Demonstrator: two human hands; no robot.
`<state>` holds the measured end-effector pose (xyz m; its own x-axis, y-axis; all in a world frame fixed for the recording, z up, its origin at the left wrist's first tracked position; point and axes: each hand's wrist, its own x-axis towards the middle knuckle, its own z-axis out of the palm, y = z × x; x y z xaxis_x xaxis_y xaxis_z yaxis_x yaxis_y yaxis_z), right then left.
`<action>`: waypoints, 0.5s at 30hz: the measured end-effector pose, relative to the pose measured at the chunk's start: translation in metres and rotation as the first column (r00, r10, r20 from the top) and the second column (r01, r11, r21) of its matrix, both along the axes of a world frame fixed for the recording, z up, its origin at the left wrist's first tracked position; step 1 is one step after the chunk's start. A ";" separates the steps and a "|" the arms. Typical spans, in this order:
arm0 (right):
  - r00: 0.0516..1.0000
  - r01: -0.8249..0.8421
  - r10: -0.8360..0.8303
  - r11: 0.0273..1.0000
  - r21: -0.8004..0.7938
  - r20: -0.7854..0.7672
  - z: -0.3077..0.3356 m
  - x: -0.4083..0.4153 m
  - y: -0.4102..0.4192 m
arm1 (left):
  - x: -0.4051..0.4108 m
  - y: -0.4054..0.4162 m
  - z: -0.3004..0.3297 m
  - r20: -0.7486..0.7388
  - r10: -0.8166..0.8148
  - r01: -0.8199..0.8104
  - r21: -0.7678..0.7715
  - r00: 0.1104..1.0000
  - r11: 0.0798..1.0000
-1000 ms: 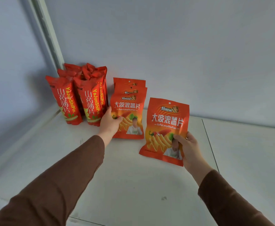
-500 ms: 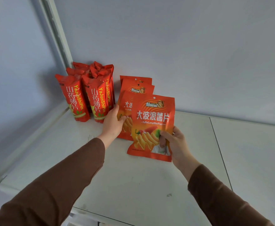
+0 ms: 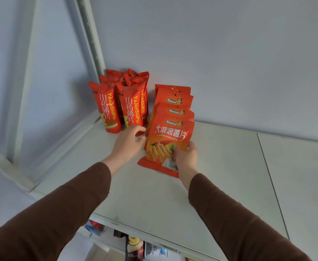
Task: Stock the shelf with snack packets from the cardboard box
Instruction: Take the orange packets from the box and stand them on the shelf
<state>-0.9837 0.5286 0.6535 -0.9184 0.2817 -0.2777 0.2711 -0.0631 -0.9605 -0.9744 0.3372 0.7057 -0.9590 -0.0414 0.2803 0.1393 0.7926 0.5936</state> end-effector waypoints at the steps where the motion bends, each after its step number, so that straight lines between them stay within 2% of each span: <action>1: 1.000 -0.001 0.001 1.000 0.002 -0.004 0.000 -0.001 -0.001 | 0.002 0.000 0.001 -0.001 -0.001 0.001 -0.010 1.000 1.000; 10: 1.000 0.007 -0.007 0.998 -0.066 0.009 0.005 -0.002 -0.010 | 0.010 0.000 -0.003 0.020 0.005 -0.003 -0.061 1.000 0.998; 15: 1.000 -0.019 0.020 0.999 0.050 -0.017 0.007 -0.003 -0.014 | 0.012 -0.001 -0.005 0.024 0.006 -0.004 -0.072 1.000 0.997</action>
<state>-0.9870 0.5143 0.6605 -0.9286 0.2769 -0.2470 0.2545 -0.0094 -0.9670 -0.9628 0.3364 0.7005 -0.9655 -0.0269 0.2590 0.1212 0.8339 0.5385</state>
